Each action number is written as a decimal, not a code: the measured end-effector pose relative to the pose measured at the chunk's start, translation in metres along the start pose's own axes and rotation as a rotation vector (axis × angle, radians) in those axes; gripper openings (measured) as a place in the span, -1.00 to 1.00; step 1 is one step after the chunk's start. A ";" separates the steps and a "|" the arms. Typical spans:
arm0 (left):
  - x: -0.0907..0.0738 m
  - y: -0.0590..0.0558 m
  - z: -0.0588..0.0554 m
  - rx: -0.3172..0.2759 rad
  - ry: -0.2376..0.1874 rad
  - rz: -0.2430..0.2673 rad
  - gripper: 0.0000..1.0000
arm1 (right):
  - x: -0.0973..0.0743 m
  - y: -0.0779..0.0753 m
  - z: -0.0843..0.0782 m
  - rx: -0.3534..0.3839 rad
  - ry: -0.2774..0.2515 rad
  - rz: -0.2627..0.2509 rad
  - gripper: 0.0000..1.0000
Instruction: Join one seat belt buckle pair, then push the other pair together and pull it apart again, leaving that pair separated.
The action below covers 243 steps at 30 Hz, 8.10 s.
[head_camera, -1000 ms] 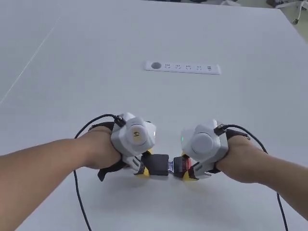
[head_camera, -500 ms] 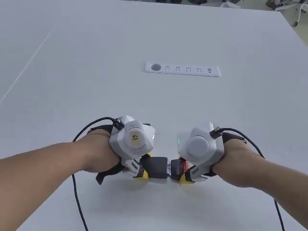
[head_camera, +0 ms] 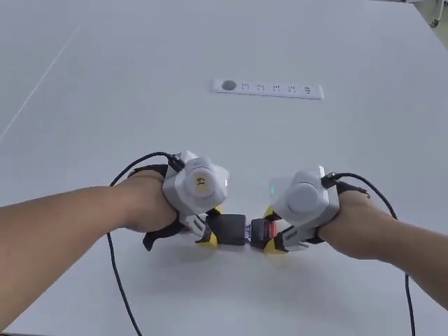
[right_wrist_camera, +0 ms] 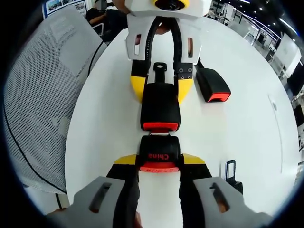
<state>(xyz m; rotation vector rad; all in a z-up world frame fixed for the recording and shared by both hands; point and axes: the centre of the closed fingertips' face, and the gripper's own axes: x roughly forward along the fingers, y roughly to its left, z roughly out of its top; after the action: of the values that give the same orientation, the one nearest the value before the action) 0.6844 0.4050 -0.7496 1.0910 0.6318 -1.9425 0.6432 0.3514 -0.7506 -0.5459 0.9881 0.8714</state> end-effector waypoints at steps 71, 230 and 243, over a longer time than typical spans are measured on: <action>-0.049 0.021 0.018 -0.099 -0.202 0.135 -0.06 | -0.032 -0.016 0.026 0.078 -0.112 -0.050 -0.29; -0.025 0.096 -0.021 -0.037 -0.047 0.073 -0.36 | 0.018 -0.103 0.050 -0.011 -0.049 -0.057 -0.42; -0.025 0.097 -0.022 -0.039 -0.049 0.070 -0.36 | 0.014 -0.102 0.040 0.012 -0.040 -0.059 -0.41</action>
<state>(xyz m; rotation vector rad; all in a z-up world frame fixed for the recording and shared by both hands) 0.7828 0.3769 -0.7429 1.0245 0.5950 -1.8834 0.7510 0.3292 -0.7425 -0.5430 0.9363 0.8206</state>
